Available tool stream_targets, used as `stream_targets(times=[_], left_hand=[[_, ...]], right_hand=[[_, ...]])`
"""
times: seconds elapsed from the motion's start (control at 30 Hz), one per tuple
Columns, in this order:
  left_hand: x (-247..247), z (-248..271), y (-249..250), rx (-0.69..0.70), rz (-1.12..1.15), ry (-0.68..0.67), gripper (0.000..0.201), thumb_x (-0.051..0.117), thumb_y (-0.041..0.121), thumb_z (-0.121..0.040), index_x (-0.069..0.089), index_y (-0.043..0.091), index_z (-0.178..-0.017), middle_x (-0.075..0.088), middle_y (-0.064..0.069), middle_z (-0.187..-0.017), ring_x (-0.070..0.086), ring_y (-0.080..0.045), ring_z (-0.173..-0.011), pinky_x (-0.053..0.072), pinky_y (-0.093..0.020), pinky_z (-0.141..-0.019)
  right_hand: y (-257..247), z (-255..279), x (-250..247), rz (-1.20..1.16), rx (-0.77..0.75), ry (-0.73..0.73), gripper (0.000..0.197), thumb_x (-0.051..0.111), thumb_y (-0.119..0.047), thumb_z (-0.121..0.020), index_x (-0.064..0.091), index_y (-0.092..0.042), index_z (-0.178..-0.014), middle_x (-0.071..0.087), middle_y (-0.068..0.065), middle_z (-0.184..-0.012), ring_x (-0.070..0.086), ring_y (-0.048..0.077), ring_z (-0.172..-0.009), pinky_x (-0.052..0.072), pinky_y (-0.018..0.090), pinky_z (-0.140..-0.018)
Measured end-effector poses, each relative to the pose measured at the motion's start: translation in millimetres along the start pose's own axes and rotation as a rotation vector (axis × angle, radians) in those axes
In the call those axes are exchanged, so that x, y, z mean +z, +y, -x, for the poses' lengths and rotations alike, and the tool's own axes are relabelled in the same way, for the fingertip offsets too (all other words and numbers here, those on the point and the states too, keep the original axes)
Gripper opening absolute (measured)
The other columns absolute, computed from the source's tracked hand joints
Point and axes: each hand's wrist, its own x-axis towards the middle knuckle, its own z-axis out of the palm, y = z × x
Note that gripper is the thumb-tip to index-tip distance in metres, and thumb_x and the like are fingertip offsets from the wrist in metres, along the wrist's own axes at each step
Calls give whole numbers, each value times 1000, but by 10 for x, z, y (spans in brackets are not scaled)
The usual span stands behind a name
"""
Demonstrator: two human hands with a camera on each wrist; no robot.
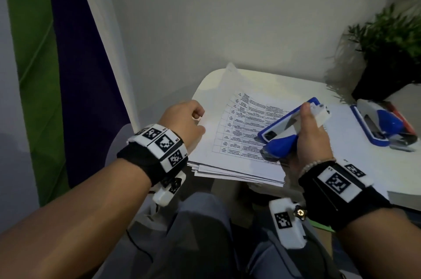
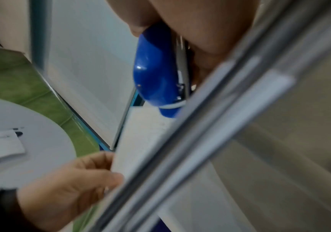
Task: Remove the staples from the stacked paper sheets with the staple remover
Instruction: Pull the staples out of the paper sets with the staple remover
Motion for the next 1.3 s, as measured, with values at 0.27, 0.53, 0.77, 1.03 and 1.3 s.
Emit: stream_targets(times=[0.27, 0.53, 0.77, 1.03, 1.3], left_hand=[[-62, -389, 221, -141, 476, -194, 29, 64, 18, -86, 58, 18, -114, 65, -8, -110, 65, -25, -91, 54, -36, -83], [-202, -117, 474, 49, 39, 60, 12, 57, 19, -89, 67, 18, -94, 67, -1, -85, 62, -23, -83, 46, -26, -75], [-161, 504, 497, 121, 348, 299, 19, 54, 15, -92, 67, 25, -102, 66, 19, -79, 64, -5, -77, 52, -27, -73], [-53, 620, 342, 190, 444, 361, 31, 54, 12, -91, 59, 43, -91, 64, 28, -68, 61, 9, -74, 43, -11, -61], [53, 677, 219, 278, 490, 384, 18, 52, 34, -87, 65, 36, -99, 66, 28, -87, 64, 3, -76, 50, -11, -64]], right_hand=[[51, 14, -66, -49, 45, -56, 15, 56, -35, -93, 52, -21, -91, 57, -4, -64, 61, 13, -54, 51, 31, -53], [-312, 63, -12, 118, -145, -134, 30, 63, -51, -81, 58, -24, -92, 65, 3, -87, 65, 21, -83, 53, 43, -83], [-1029, 194, 368, 37, -486, -132, 33, 58, -55, -71, 51, -29, -91, 66, 1, -94, 65, 17, -89, 51, 34, -86], [-1046, 162, 833, 198, -486, -261, 27, 56, -53, -80, 50, -28, -89, 67, 15, -97, 65, 34, -87, 56, 42, -81], [-968, 238, 915, 134, -506, -213, 26, 54, -31, -94, 46, -22, -71, 44, -17, -45, 41, -5, -41, 37, 8, -46]])
